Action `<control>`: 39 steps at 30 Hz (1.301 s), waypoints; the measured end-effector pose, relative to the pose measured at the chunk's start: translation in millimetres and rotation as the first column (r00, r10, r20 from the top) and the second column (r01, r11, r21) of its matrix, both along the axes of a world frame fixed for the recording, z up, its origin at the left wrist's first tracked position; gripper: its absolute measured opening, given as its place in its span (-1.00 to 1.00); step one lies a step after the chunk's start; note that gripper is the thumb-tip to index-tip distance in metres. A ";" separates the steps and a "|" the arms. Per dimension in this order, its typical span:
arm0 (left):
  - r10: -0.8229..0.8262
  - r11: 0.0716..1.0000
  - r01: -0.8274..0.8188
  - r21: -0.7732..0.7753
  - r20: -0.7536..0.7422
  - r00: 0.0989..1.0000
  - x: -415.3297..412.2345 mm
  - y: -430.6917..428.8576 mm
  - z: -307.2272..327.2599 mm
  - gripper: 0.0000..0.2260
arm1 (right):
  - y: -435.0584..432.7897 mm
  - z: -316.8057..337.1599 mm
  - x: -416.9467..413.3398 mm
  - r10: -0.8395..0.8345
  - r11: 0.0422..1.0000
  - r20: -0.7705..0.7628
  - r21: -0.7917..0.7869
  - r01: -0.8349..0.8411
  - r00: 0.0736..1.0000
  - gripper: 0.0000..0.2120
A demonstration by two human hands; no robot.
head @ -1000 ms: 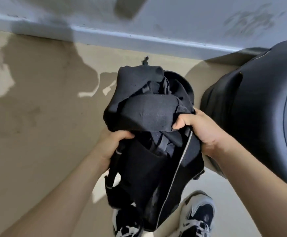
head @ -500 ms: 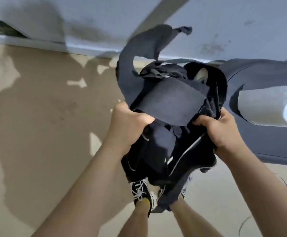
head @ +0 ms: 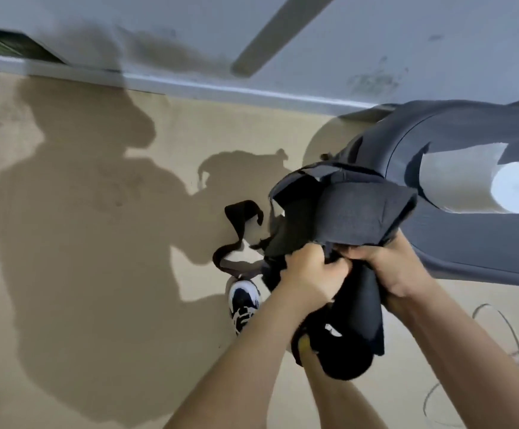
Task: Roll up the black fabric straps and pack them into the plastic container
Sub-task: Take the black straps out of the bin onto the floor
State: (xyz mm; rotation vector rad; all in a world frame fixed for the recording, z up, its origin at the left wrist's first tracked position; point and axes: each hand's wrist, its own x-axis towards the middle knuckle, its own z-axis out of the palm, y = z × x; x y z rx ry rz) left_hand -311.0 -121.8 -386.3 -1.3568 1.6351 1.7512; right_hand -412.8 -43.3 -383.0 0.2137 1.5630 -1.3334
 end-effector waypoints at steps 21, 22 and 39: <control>0.314 0.937 -0.249 -0.245 0.278 0.908 118.4 -70.2 -260.9 -0.73 | 8.5 -156.5 0.5 0.096 0.989 -0.401 0.140 -0.043 0.911 -0.46; 0.399 0.904 -0.356 -0.238 0.169 0.901 113.8 -73.4 -238.6 -0.74 | 7.6 -155.4 3.9 0.044 0.991 -0.381 0.135 0.009 0.924 -0.45; -0.122 0.788 0.063 -0.612 -0.055 0.991 53.4 -41.7 51.8 -0.51 | -12.1 3.0 6.9 -0.018 0.998 -0.105 0.060 0.025 0.994 -0.81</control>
